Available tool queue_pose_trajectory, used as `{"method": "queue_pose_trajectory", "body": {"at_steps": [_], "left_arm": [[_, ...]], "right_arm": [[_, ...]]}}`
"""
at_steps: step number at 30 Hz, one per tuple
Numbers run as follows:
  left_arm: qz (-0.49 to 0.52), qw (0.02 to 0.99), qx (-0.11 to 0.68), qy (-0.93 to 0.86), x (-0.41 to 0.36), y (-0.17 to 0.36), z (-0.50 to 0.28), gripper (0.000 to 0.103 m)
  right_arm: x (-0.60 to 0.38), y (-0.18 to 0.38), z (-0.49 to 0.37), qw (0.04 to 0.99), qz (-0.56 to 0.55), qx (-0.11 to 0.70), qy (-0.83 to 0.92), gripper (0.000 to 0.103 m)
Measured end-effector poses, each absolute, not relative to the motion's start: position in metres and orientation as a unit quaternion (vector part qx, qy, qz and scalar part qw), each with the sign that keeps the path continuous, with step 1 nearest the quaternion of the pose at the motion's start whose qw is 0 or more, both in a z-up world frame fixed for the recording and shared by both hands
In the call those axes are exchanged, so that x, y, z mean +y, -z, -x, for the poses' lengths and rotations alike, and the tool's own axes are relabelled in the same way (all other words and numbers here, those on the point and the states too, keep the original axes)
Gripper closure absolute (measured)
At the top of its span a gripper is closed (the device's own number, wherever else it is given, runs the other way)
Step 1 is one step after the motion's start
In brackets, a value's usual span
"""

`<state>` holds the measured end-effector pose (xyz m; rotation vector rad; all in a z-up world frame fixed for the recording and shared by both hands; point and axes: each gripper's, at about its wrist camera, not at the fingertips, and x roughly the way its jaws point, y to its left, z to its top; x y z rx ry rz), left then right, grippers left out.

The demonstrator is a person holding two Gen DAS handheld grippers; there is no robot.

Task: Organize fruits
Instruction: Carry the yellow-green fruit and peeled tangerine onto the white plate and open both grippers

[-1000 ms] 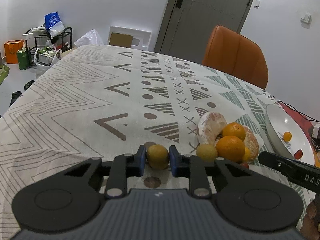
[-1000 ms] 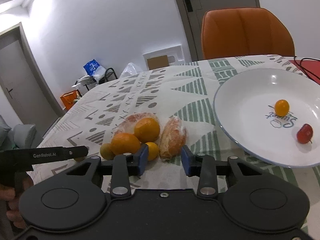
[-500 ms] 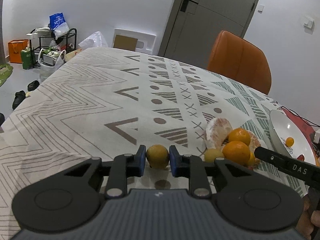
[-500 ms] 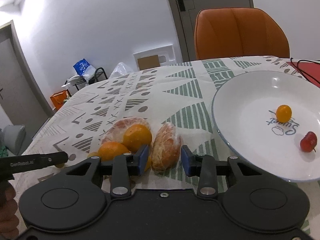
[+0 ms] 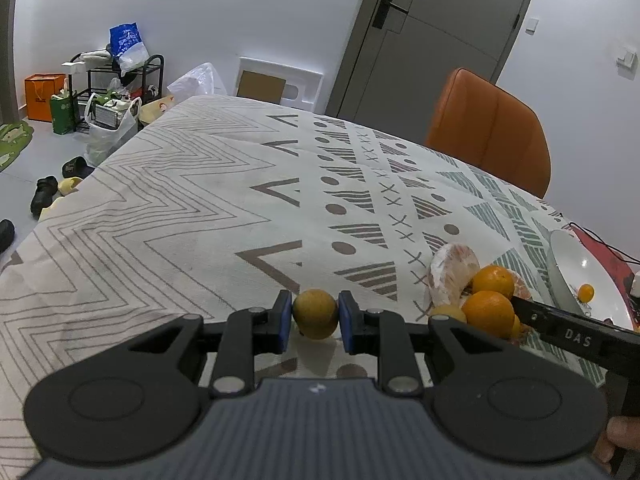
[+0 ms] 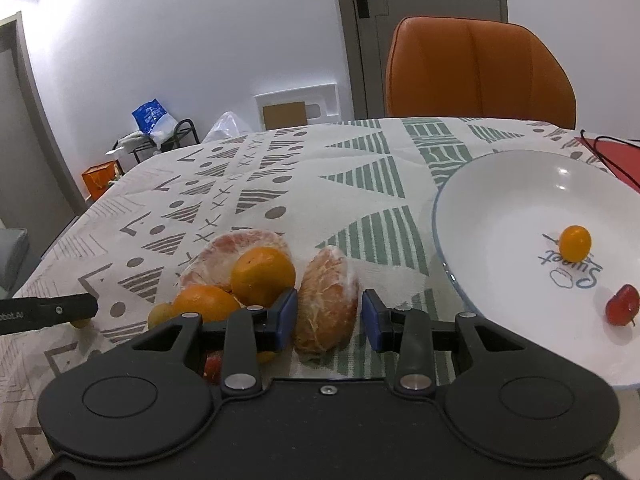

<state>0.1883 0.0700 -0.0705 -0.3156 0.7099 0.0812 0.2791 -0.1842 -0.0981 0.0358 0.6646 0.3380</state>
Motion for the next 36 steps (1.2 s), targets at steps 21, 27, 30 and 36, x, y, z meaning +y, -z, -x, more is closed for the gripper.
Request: {"method": "queue_pose_trajectory", "body": {"at_steps": [21,27,30,36], "left_arm": [[0.145,0.930,0.337,-0.012,0.044,0.055,-0.187,0.080],[0.137,0.933,0.333,0.003,0.028,0.048,-0.190,0.080],[0.131,0.935,0.328,0.014,0.017,0.043,-0.191,0.080],[0.115,0.941,0.318,0.026,-0.002,0.035,-0.193,0.080]], "right_arm": [[-0.208,0.071,-0.244,0.937,-0.050,0.279,-0.205,0.084],[-0.225,0.057,-0.236,0.943,-0.062,0.259,-0.201,0.084],[-0.233,0.052,-0.232,0.945,-0.066,0.250,-0.198,0.084],[-0.251,0.046,-0.226,0.951,-0.076,0.235,-0.184,0.084]]}}
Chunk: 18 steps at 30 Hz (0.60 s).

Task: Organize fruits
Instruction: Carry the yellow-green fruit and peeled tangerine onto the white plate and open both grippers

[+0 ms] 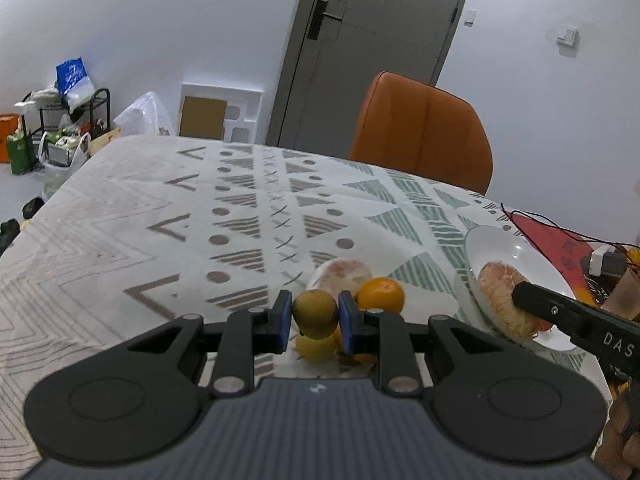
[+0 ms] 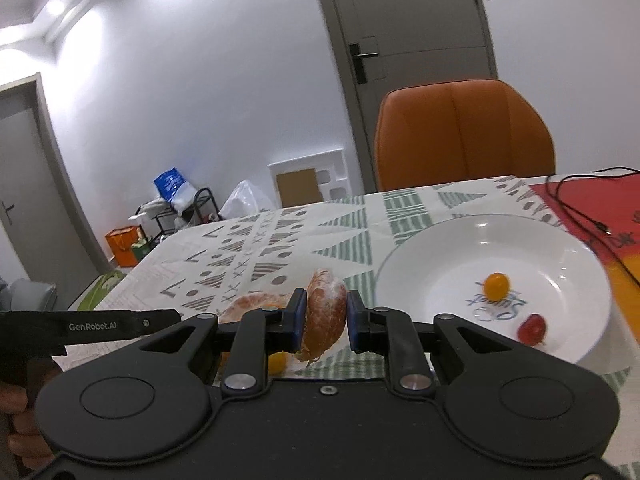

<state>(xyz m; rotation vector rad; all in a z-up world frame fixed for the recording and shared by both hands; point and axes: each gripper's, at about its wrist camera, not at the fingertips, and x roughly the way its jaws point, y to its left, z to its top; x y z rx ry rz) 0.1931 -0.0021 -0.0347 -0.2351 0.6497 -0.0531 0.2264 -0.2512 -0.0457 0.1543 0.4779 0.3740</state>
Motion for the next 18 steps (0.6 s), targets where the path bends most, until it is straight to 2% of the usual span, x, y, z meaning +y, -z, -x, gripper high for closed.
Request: {"method": "queue_pose_trajectory", "body": {"at_steps": [18], "left_arm": [[0.085,0.946,0.308,0.063,-0.051,0.023,-0.202,0.080]], "right_arm": [[-0.308,0.050,-0.218,0.959,-0.104,0.223,-0.141,0.084]]}}
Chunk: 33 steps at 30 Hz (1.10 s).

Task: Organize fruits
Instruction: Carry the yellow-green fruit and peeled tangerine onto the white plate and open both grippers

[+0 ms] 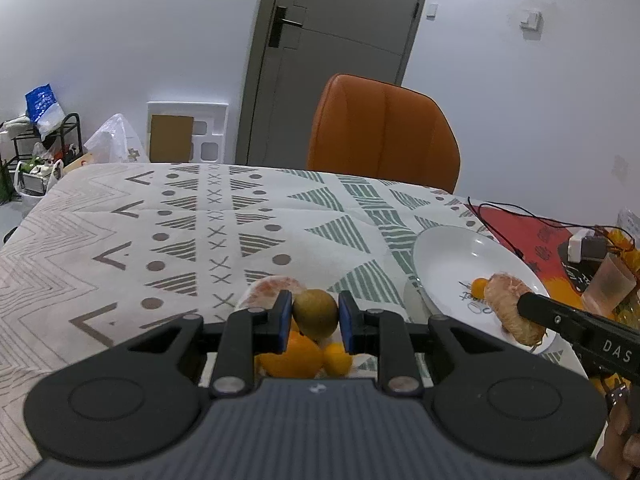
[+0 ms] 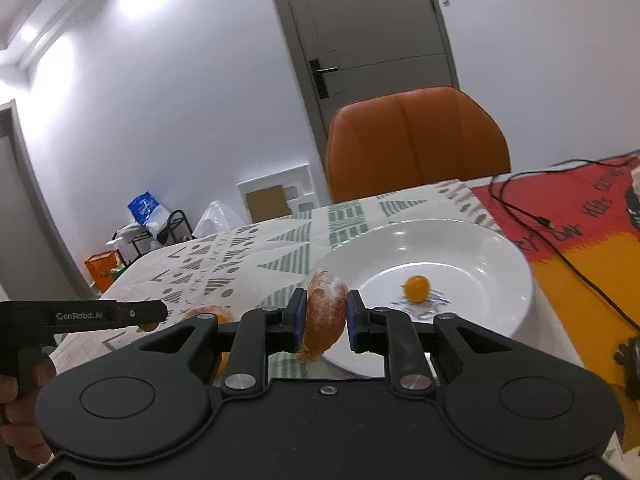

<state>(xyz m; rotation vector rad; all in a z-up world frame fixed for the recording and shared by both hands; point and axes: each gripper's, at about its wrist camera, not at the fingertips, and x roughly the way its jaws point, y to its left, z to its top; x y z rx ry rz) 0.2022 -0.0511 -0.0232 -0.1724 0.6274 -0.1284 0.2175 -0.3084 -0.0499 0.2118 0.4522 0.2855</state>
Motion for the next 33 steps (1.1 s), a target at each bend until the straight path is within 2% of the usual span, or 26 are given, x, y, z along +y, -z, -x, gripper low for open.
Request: {"method": "queue_pose_trajectory", "body": {"at_steps": [27,29,33], "left_arm": [[0.041,0.943,0.316,0.098,-0.120,0.030,-0.230,0.080],[0.037,0.942,0.318,0.100,-0.124,0.031,-0.233,0.080],[0.025,0.941,0.322,0.104,-0.135,0.034,-0.240,0.080]], "right_arm": [[-0.381,0.075,-0.242,0.967,-0.132,0.214,-0.050,0.083],[-0.380,0.077,-0.244,0.969,-0.121,0.214,-0.034,0.075],[-0.384,0.080,-0.241,0.967,-0.130,0.213,-0.039,0.072]]}}
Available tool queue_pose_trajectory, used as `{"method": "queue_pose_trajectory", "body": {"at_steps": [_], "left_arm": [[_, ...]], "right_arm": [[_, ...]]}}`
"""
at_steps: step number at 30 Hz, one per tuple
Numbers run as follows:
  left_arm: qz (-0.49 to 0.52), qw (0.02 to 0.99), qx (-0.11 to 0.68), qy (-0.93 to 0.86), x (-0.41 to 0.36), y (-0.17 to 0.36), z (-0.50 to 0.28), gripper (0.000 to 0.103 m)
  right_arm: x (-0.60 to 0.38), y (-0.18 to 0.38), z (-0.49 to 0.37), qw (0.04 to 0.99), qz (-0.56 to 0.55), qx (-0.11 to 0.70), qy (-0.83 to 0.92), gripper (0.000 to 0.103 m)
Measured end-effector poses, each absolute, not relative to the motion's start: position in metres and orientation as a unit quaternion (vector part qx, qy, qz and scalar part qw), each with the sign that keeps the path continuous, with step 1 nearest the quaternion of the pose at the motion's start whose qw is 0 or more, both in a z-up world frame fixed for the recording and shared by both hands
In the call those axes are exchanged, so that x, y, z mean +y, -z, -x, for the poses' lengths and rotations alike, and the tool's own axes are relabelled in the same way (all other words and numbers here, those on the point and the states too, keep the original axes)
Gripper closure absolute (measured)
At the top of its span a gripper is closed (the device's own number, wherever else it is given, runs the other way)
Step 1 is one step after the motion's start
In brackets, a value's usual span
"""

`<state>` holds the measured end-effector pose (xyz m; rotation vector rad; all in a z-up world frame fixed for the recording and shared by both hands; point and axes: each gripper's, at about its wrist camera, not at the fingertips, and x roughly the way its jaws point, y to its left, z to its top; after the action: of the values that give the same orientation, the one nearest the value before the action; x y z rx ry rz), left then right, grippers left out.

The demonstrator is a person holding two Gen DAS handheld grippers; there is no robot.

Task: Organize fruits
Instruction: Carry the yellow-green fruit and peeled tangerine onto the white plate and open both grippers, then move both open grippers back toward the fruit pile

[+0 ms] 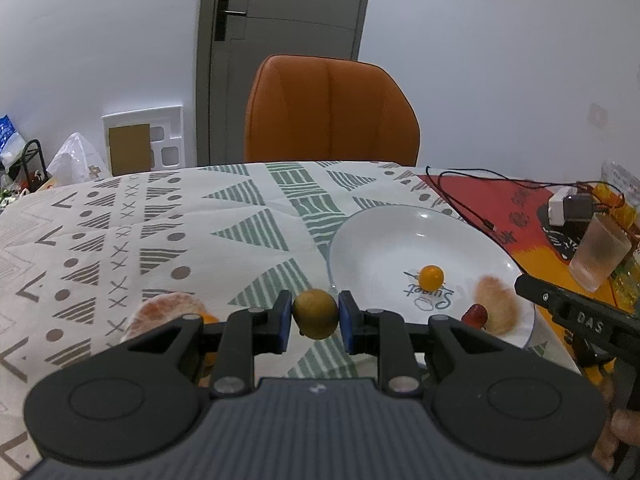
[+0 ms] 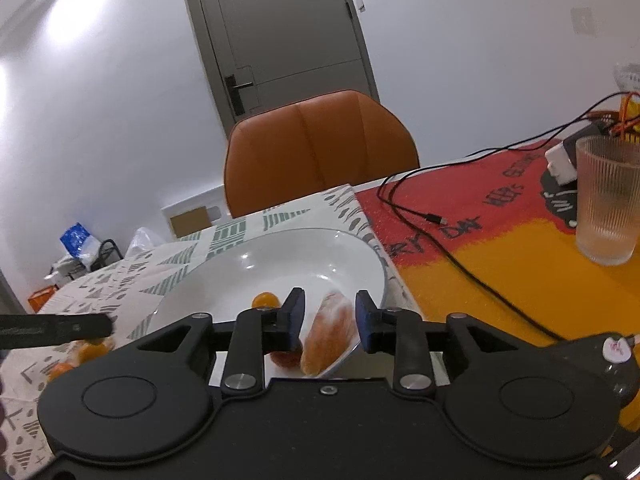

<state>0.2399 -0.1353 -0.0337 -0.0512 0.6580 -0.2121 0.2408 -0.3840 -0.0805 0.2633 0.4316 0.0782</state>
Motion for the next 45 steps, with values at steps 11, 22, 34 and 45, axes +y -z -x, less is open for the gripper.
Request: {"method": "queue_pose_trajectory", "body": {"at_steps": [11,22,34,45], "left_arm": [[0.011,0.938,0.322,0.127,-0.172,0.035,-0.252,0.080],[0.011,0.939,0.324,0.115,-0.166,0.031,-0.247,0.074],[0.036,0.948,0.309,0.071,-0.124,0.015,-0.230,0.036],[0.046,0.956,0.286,0.048,-0.086,-0.002,-0.216,0.017]], "right_arm": [[-0.395,0.083,-0.221,0.963,-0.159,0.210,-0.053,0.061],[-0.395,0.084,-0.215,0.960,-0.172,0.212,-0.054,0.053],[-0.382,0.076,-0.206,0.962,-0.167,0.206,-0.059,0.033],[-0.355,0.064,-0.199,0.965,-0.160,0.196,-0.076,0.000]]}}
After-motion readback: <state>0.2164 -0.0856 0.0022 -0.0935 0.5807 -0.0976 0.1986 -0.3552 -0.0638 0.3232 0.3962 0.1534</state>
